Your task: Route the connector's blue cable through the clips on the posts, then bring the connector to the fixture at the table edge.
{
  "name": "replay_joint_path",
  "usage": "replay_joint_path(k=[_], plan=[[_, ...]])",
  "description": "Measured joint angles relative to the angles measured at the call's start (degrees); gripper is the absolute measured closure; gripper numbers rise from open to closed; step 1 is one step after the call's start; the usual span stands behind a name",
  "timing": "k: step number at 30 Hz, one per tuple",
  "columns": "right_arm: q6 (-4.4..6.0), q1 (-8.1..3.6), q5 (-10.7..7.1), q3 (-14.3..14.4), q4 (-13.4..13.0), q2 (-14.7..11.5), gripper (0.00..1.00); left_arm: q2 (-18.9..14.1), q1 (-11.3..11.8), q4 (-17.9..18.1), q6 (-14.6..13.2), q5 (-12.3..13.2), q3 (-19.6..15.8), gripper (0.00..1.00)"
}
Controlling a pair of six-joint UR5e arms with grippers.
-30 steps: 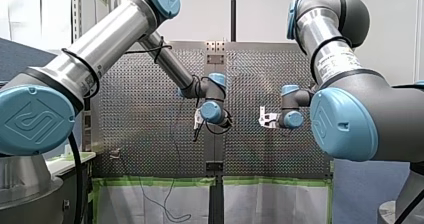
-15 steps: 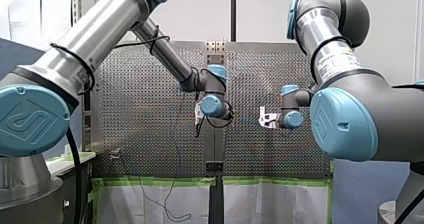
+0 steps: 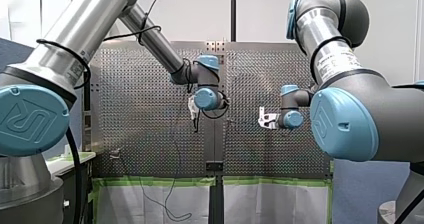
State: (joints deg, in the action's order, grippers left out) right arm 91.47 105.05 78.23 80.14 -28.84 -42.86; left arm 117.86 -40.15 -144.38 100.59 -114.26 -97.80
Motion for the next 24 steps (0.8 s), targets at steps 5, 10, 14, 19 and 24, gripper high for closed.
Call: replay_joint_path(k=[5,10,14,19,24], plan=[[-0.03,0.02,-0.03,0.0,0.4,0.0,1.0,-2.6,0.1,-1.0,2.6,-1.4,-2.6,0.0],[-0.1,0.02,-0.07,0.0,0.6,0.0,1.0,-5.0,-0.2,-1.5,3.1,-1.6,-5.0,0.0],[-0.16,-0.04,-0.09,0.0,0.6,0.0,1.0,-6.9,-0.9,-0.3,2.8,-0.8,-6.9,0.0],[-0.21,-0.09,-0.09,0.0,0.6,0.0,1.0,-9.1,-1.5,1.7,2.9,0.7,-9.1,0.0],[-0.22,-0.18,-0.09,0.0,0.7,0.0,1.0,-11.3,-1.8,3.9,4.2,0.7,-11.3,0.0]])
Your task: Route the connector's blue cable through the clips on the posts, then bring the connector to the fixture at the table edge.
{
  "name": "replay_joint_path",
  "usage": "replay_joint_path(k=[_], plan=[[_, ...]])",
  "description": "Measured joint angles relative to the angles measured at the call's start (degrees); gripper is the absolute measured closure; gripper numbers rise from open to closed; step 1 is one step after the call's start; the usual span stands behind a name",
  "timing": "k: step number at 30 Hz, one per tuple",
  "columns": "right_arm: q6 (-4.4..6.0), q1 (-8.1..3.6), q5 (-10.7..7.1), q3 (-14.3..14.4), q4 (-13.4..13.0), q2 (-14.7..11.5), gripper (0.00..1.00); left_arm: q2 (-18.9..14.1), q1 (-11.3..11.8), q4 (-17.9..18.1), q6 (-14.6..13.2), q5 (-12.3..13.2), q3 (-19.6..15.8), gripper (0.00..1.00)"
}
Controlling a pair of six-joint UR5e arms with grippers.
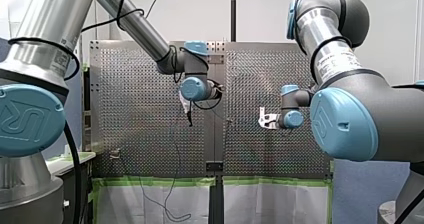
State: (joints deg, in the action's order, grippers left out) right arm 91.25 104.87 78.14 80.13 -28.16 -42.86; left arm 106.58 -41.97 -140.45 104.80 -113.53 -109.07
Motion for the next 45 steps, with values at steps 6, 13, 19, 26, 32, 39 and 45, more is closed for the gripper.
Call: replay_joint_path(k=[6,13,19,26,32,39,45], plan=[[0.0,-0.05,0.0,0.0,0.0,0.0,1.0,-2.9,0.0,2.9,0.6,-1.5,-2.9,0.0],[0.0,-0.05,0.0,0.0,0.0,0.0,1.0,-6.5,0.4,6.5,-0.6,-3.9,-6.6,0.0],[0.0,0.09,0.0,0.0,0.1,0.0,1.0,-9.8,0.6,9.6,-2.1,-4.5,-9.8,0.0],[0.0,0.18,0.0,0.0,0.2,0.0,1.0,-10.8,0.5,11.3,-3.1,-4.5,-13.3,0.0],[0.0,0.21,0.0,0.0,0.5,0.0,1.0,-10.8,0.4,11.5,-3.2,-4.5,-16.3,0.0],[0.0,0.21,0.0,0.0,0.7,0.0,1.0,-10.8,0.3,11.0,-3.2,-4.6,-19.6,0.0],[0.0,0.25,0.0,0.0,0.9,0.0,1.0,-10.8,0.3,10.5,-3.1,-5.5,-22.1,0.0]])
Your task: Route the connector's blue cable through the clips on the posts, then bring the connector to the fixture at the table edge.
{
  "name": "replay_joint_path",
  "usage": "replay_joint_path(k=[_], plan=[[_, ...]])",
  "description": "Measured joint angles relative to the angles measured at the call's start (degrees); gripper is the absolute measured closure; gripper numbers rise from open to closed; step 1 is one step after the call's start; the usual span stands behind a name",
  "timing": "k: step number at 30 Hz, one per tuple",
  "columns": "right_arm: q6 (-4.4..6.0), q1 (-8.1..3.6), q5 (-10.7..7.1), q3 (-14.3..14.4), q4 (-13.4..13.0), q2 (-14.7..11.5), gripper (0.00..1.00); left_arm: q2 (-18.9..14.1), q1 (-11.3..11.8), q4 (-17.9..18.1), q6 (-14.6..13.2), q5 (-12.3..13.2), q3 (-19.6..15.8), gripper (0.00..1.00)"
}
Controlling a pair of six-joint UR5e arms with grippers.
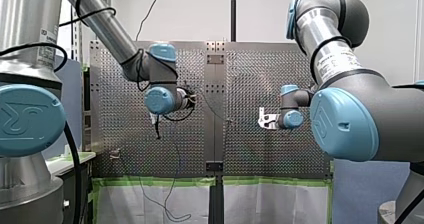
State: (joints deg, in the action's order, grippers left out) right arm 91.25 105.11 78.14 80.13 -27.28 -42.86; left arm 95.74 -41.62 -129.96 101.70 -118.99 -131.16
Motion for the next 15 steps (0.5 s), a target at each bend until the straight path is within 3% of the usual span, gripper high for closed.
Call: replay_joint_path(k=[10,15], plan=[[-0.1,0.21,0.15,0.0,0.2,0.0,1.0,0.0,0.2,-0.5,0.1,-0.3,-5.7,0.0],[-0.49,0.42,0.6,0.0,0.7,0.0,1.0,0.0,0.3,-0.6,0.2,-0.3,-6.9,0.0]])
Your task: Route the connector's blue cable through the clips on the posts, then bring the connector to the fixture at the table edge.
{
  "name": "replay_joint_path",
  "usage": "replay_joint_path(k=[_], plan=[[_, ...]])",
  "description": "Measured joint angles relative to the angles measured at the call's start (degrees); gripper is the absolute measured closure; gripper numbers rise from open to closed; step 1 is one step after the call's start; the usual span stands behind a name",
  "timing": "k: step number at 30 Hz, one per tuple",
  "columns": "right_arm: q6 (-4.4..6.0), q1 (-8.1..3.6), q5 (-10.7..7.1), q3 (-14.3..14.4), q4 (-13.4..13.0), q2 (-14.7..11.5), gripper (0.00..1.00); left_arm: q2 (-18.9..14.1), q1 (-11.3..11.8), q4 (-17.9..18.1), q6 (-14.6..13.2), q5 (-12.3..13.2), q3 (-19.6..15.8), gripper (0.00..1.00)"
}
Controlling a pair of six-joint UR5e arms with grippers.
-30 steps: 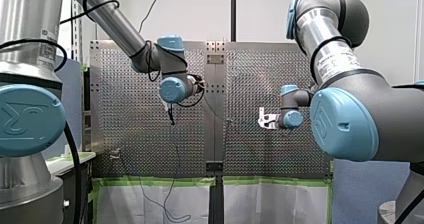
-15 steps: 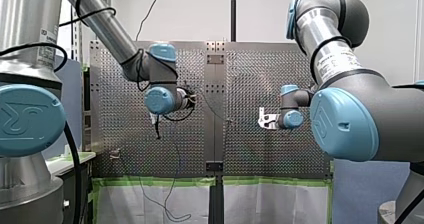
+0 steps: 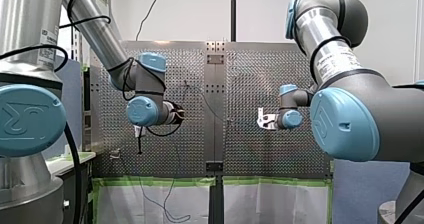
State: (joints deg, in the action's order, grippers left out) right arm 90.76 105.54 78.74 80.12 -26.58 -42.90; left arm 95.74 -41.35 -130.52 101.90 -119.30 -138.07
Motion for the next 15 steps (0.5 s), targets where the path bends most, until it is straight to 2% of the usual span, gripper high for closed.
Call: replay_joint_path(k=[6,9,15], plan=[[-2.23,0.12,1.85,0.0,1.7,-0.6,1.0,0.0,0.0,1.8,0.2,0.3,-0.2,0.0],[-2.97,0.22,3.02,0.0,2.5,-1.7,1.0,0.0,0.0,3.1,0.2,1.0,-0.2,0.0],[-3.11,0.62,5.9,0.9,3.5,-4.7,1.0,0.0,0.0,5.7,0.2,1.5,-0.2,0.0]])
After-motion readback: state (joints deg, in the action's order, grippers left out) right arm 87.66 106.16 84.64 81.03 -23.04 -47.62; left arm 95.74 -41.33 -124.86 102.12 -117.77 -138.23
